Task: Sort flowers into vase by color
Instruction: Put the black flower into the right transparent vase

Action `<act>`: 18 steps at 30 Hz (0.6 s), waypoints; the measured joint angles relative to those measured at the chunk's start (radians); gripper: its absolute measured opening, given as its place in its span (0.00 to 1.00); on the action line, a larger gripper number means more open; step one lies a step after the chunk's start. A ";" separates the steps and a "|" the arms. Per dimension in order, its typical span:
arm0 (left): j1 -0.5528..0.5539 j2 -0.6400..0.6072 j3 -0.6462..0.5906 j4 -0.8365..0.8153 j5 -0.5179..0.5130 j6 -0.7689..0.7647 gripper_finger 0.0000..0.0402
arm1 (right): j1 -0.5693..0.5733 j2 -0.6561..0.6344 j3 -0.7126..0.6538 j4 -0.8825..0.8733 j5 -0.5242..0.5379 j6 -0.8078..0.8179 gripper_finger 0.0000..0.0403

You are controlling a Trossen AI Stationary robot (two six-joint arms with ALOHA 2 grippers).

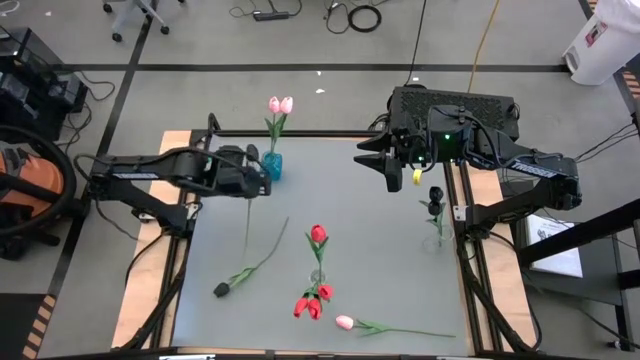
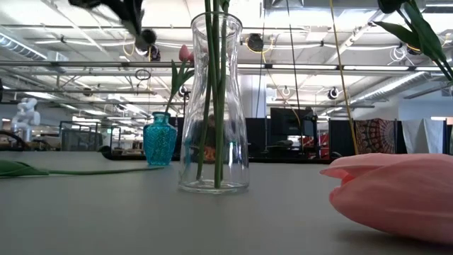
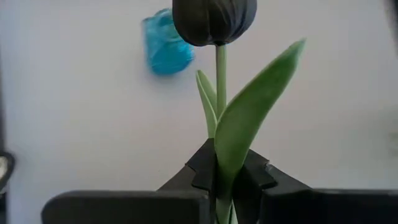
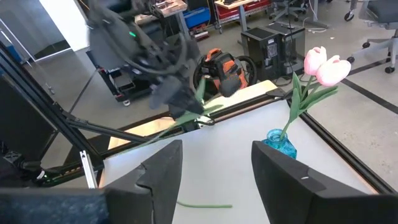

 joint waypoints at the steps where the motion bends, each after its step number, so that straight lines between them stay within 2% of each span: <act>1: -0.019 0.000 0.017 0.005 -0.015 0.001 0.09 | 0.000 0.000 0.000 0.000 0.000 0.000 0.46; 3: -0.052 0.000 0.053 0.015 -0.051 0.009 0.09 | 0.000 0.000 0.000 0.000 0.000 0.000 0.46; 6: -0.088 -0.001 0.084 0.076 -0.112 0.103 0.09 | 0.000 0.000 0.000 0.000 0.000 0.000 0.46; 9: -0.109 0.001 0.115 0.165 -0.154 0.279 0.09 | 0.000 0.000 0.000 0.000 0.000 0.000 0.46; 13: -0.104 0.000 0.123 0.317 -0.169 0.544 0.09 | 0.000 0.000 0.000 0.000 0.000 0.000 0.46; 18: -0.087 0.001 0.123 0.467 -0.171 0.793 0.09 | 0.000 0.000 0.000 0.005 0.000 0.000 0.46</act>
